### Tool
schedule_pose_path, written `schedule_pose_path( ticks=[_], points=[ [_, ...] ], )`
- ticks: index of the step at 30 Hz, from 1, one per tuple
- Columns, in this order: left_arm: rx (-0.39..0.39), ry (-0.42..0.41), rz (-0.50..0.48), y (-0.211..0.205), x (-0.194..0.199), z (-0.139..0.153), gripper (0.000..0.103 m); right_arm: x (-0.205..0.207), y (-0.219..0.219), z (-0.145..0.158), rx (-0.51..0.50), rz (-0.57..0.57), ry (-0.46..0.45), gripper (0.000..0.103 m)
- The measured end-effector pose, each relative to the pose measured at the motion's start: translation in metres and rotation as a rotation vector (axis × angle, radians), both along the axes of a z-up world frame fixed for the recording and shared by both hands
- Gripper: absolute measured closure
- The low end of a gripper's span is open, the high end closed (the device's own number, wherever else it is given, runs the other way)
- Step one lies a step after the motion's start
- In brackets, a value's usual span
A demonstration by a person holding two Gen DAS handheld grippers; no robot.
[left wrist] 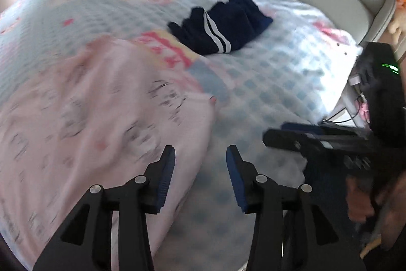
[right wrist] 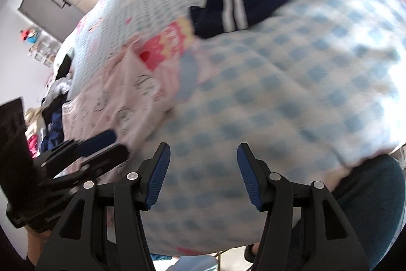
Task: Fold clothes
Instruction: 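Move both grippers toward the pink pants beside the navy clothes pile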
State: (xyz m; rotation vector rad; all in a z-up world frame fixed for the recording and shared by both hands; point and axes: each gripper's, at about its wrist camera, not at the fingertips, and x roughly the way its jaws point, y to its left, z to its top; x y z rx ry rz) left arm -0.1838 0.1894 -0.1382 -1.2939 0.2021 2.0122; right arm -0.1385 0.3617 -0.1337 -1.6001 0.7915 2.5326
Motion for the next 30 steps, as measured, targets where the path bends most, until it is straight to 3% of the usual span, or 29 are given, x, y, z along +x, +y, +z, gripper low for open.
schedule_pose_path(
  ticks=[3,4,5,7,10,12,16,18,21,26,30],
  points=[
    [-0.022,-0.011,0.016,0.018,-0.01,-0.017,0.059,-0.005,0.008,-0.007,-0.019,0.0,-0.015,0.047],
    [-0.046,-0.014,0.031,0.02,-0.014,-0.024,0.074,-0.007,0.007,-0.007,-0.017,0.003,-0.016,0.047],
    [-0.068,-0.016,0.049,0.02,-0.017,-0.029,0.099,-0.011,0.006,-0.008,-0.009,0.009,-0.018,0.047],
    [-0.027,-0.018,0.097,0.002,-0.021,-0.021,0.099,-0.018,0.001,-0.007,0.004,0.031,-0.016,0.045],
    [0.077,0.049,0.205,-0.054,-0.021,0.021,0.099,-0.032,-0.012,-0.001,0.015,0.088,0.002,0.045],
    [0.138,0.09,0.315,-0.112,-0.032,0.055,0.099,-0.045,-0.025,0.005,0.022,0.14,0.016,0.045],
    [0.171,0.124,0.529,-0.22,-0.065,0.084,0.099,-0.08,-0.06,0.014,0.025,0.229,0.037,0.045],
    [0.139,0.128,0.619,-0.268,-0.083,0.081,0.099,-0.098,-0.08,0.019,0.026,0.271,0.051,0.045],
    [0.121,0.056,0.669,-0.317,-0.107,0.058,0.099,-0.129,-0.106,0.022,0.016,0.316,0.059,0.045],
    [0.047,0.006,0.644,-0.334,-0.124,0.02,0.099,-0.181,-0.136,0.028,0.065,0.365,0.077,0.045],
    [0.051,0.007,0.642,-0.34,-0.131,0.012,0.098,-0.226,-0.16,0.031,0.154,0.41,0.105,0.045]
  ],
)
